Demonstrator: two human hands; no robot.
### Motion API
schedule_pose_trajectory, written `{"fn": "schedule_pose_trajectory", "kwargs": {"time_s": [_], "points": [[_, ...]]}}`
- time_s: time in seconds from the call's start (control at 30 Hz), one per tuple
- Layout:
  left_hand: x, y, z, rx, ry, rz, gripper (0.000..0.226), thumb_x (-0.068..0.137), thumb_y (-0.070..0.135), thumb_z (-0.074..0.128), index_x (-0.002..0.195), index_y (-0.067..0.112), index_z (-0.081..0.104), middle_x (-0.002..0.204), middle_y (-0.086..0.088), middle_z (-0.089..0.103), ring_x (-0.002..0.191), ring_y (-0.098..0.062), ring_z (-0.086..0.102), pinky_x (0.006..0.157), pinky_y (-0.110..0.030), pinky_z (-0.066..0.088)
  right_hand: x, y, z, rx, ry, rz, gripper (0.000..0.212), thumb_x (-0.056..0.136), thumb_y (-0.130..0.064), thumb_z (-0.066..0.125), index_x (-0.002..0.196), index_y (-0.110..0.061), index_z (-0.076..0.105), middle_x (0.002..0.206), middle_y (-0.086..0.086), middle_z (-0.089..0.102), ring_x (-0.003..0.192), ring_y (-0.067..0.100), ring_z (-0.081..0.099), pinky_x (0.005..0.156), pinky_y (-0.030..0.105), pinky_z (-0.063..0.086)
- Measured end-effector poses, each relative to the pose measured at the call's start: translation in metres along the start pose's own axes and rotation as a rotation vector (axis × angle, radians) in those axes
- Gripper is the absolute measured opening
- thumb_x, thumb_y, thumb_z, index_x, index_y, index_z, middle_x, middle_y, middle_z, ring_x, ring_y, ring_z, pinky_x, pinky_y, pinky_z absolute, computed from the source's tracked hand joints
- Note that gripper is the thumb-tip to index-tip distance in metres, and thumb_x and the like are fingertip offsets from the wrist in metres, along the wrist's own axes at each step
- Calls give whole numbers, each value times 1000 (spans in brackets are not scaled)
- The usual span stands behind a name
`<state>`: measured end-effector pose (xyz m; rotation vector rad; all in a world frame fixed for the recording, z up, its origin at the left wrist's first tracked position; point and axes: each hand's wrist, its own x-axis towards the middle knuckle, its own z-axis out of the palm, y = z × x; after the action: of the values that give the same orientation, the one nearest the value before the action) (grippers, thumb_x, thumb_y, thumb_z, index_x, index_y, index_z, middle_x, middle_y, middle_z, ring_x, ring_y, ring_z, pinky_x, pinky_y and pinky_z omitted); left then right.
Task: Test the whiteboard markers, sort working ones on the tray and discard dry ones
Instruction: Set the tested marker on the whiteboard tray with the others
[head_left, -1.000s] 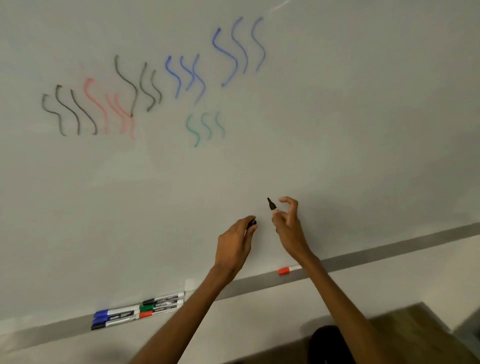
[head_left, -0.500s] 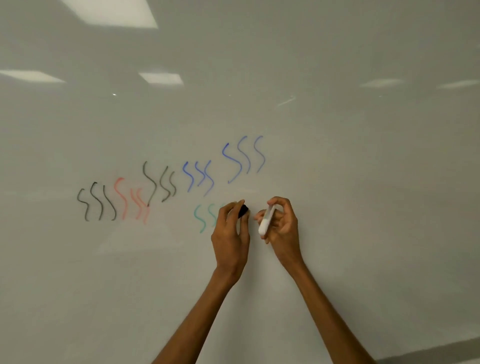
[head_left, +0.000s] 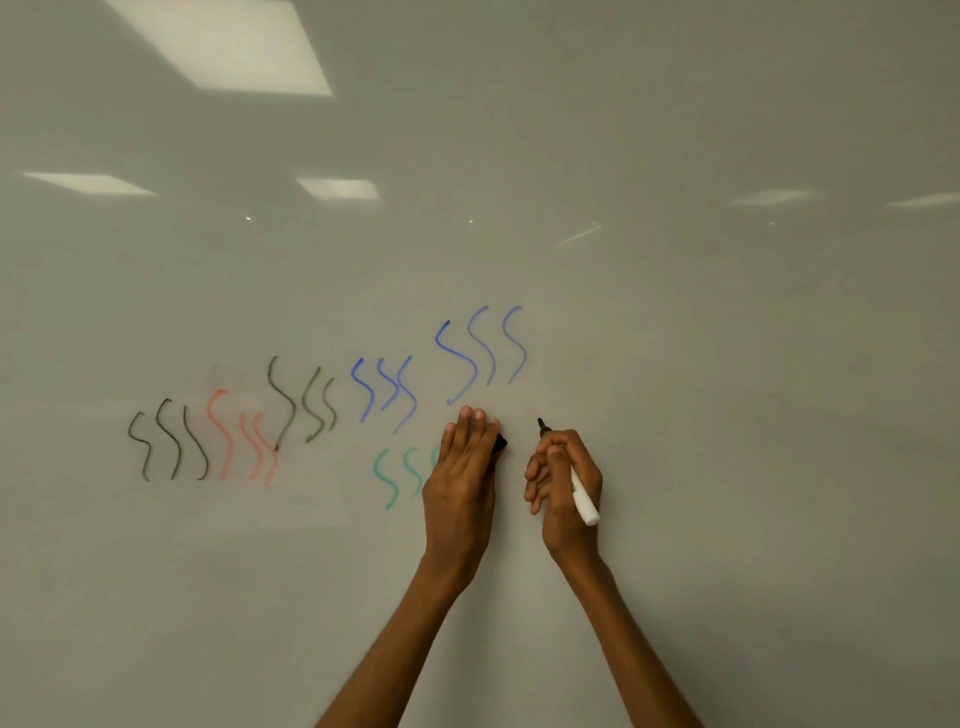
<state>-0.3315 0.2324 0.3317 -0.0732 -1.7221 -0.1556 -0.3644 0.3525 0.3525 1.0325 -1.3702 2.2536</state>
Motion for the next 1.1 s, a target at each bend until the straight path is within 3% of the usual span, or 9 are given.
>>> {"fn": "schedule_pose_trajectory", "kwargs": {"time_s": [0.27,0.4,0.53,0.67,0.8,0.93,1.1], "points": [[4,5,2,50,61,-21,35,95,11,53,129,4,57,139,-8,49,133,-23,44,112,-38,35,-15,6,-18,39,-20,93,24,87,-16,42,76,4,50,53,20,47,41,23,41,35,20,32],[4,6,3,63,52,-33,35,96,15,51,129,5,58,138,-8,49,133,-23,45,113,-37,35,23,-17,-23,40,84,-6,21,92,-16,40,81,-4,52,56,13,55,40,26,46,37,24,34],[5,8,1,65,41,-39,35,97,16,49,130,6,56,138,-8,49,133,-23,44,114,-35,32,25,-15,-22,8,5,17,21,91,-17,40,79,-4,51,57,15,55,42,27,48,40,26,34],[5,8,1,60,30,-48,35,95,12,55,130,6,57,139,-7,49,134,-22,43,113,-37,34,3,1,-31,22,96,33,23,90,-17,39,78,-1,52,54,16,53,41,26,48,40,27,35],[4,7,1,58,18,-50,36,95,10,55,130,6,57,140,-9,50,136,-22,40,113,-39,35,0,-3,-33,-9,48,88,23,87,-19,41,76,-4,54,54,16,54,41,26,49,37,21,34],[5,8,0,55,29,-44,35,94,10,55,129,6,58,139,-8,49,135,-22,41,113,-38,34,27,-24,-38,-5,147,24,21,94,-18,39,84,-7,54,60,15,56,44,27,52,40,24,35],[6,10,0,35,37,-63,35,94,11,55,129,7,59,139,-4,46,135,-20,40,112,-38,35,18,-16,-38,-20,79,59,21,94,-21,39,83,-8,52,61,15,56,46,28,54,40,24,35]]}}
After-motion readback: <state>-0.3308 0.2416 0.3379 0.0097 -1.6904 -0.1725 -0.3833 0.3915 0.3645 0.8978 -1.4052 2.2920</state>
